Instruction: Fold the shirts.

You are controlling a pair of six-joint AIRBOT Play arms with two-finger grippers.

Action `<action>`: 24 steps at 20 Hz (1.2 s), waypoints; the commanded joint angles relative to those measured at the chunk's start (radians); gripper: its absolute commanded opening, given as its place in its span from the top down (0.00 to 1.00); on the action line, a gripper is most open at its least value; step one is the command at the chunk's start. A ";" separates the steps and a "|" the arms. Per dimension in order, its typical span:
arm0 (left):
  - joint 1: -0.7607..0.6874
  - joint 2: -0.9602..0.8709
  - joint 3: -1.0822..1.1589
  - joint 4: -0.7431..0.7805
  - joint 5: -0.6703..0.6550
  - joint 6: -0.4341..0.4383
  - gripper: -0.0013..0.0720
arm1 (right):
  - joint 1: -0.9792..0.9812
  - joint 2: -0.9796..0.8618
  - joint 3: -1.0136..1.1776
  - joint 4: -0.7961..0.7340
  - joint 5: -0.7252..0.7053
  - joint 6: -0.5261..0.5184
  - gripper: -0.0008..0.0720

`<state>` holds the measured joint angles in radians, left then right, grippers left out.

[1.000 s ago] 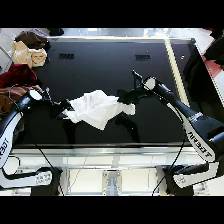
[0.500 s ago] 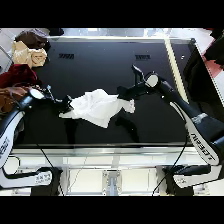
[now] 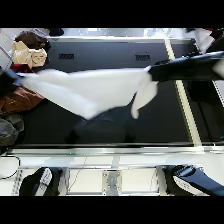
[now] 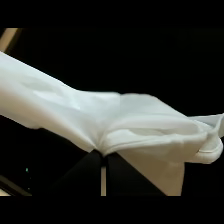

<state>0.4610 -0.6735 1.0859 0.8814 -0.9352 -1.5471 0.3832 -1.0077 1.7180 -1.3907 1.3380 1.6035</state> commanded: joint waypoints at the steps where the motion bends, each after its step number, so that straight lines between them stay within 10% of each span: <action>1: 0.054 0.247 0.097 0.000 0.185 0.012 0.97 | 0.024 0.161 0.169 -0.002 0.019 -0.002 0.97; 8: 0.029 0.055 0.158 -0.006 -0.025 0.108 0.97 | 0.024 0.084 0.033 0.147 0.214 -0.048 0.98; 13: -0.171 -0.361 0.158 0.134 0.024 0.168 0.97 | 0.024 -0.142 -0.267 0.206 -0.105 -0.185 0.97; 15: -0.227 -0.538 0.161 0.121 0.123 0.167 0.94 | 0.022 -0.269 -0.280 0.169 -0.356 -0.185 0.54; 17: -0.237 -0.642 0.196 -0.029 0.246 0.170 0.44 | 0.018 -0.344 -0.280 0.113 -0.657 -0.186 0.34; 19: -0.220 -0.661 0.259 -0.113 0.363 0.248 0.39 | -0.017 -0.353 -0.259 0.012 -0.834 -0.185 0.34; 24: -0.070 -0.544 0.312 0.074 0.129 0.307 0.41 | -0.240 -0.345 -0.112 -0.023 -0.234 -0.169 0.37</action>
<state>0.3218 -1.2518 1.3746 0.8604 -0.6739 -1.2728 0.2474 -1.3418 1.5532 -1.3708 0.8242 1.4242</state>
